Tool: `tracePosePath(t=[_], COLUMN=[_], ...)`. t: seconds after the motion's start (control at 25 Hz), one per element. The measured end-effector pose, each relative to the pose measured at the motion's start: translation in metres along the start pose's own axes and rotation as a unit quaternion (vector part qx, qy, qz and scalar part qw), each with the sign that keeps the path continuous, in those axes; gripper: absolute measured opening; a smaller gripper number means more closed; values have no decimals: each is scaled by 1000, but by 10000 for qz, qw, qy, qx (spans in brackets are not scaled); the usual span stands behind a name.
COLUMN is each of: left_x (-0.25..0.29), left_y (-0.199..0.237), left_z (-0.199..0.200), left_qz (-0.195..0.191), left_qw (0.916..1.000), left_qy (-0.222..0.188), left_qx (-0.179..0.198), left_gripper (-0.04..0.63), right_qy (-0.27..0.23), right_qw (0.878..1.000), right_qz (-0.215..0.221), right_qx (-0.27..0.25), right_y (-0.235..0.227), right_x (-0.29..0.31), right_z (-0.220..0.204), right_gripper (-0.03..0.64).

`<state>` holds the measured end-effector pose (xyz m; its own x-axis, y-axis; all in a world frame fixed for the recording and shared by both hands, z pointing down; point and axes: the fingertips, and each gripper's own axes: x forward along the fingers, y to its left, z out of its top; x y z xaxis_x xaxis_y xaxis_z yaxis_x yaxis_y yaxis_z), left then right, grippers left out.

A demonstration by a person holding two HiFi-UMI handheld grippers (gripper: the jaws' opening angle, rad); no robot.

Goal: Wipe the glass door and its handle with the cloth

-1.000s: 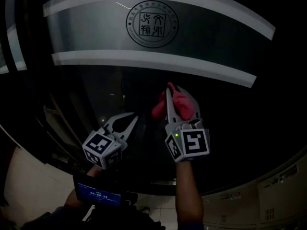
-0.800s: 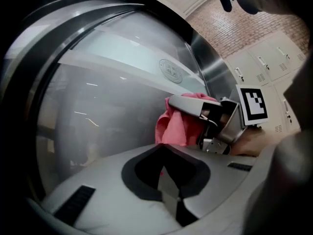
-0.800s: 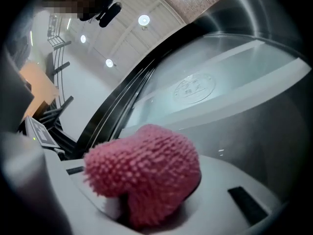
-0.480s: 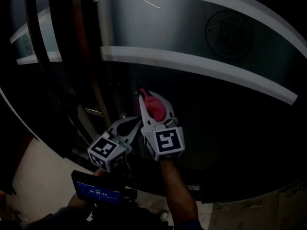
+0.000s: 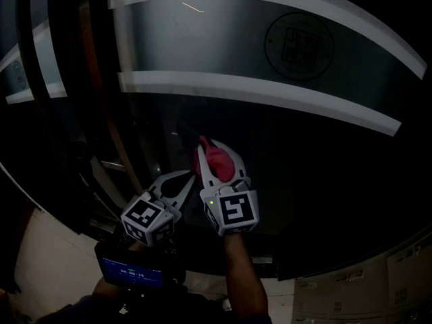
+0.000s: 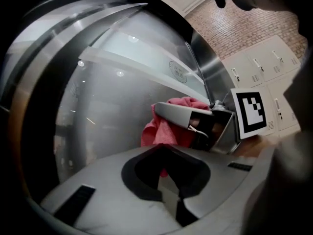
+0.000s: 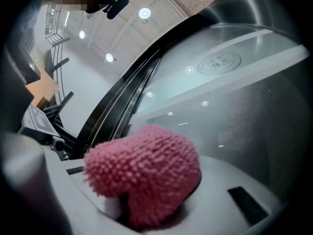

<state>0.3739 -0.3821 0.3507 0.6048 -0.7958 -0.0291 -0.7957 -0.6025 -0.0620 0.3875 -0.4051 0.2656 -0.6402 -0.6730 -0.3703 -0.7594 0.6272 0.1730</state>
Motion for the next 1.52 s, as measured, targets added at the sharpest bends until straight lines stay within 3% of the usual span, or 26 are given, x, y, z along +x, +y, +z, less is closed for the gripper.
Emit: tracePosePath(t=[0.28, 0.52, 0.84, 1.0, 1.16, 1.32, 1.52], left_x=[68, 117, 158, 158, 137, 101, 45], left_y=[-88, -163, -216, -213, -181, -129, -63], left_z=[1, 4, 5, 2, -1, -11, -19], left_qz=[-678, -989, -1181, -1085, -644, -128, 478], left_qw=[9976, 9947, 9926, 9938, 9977, 9998, 9988], left_qy=[-151, -142, -158, -132, -194, -121, -93], left_qx=[-17, -226, -226, -176, 64, 22, -26], left_gripper=[3, 3, 3, 2, 3, 3, 3], right_qy=[97, 86, 366, 279, -7, -238, 76], right_qw=[9949, 9804, 9715, 9738, 9802, 9904, 9994], right_qz=[-930, -1919, -2284, -2206, -1924, -1292, -313], right_qx=[-371, -433, -522, -481, -459, -431, -111], right_y=[-106, -220, -279, -275, -241, -176, -72], right_x=[-93, -190, -244, -241, -213, -162, -92], right_z=[14, 30, 25, 27, 41, 40, 1], right_gripper=[55, 55, 55, 55, 55, 55, 55])
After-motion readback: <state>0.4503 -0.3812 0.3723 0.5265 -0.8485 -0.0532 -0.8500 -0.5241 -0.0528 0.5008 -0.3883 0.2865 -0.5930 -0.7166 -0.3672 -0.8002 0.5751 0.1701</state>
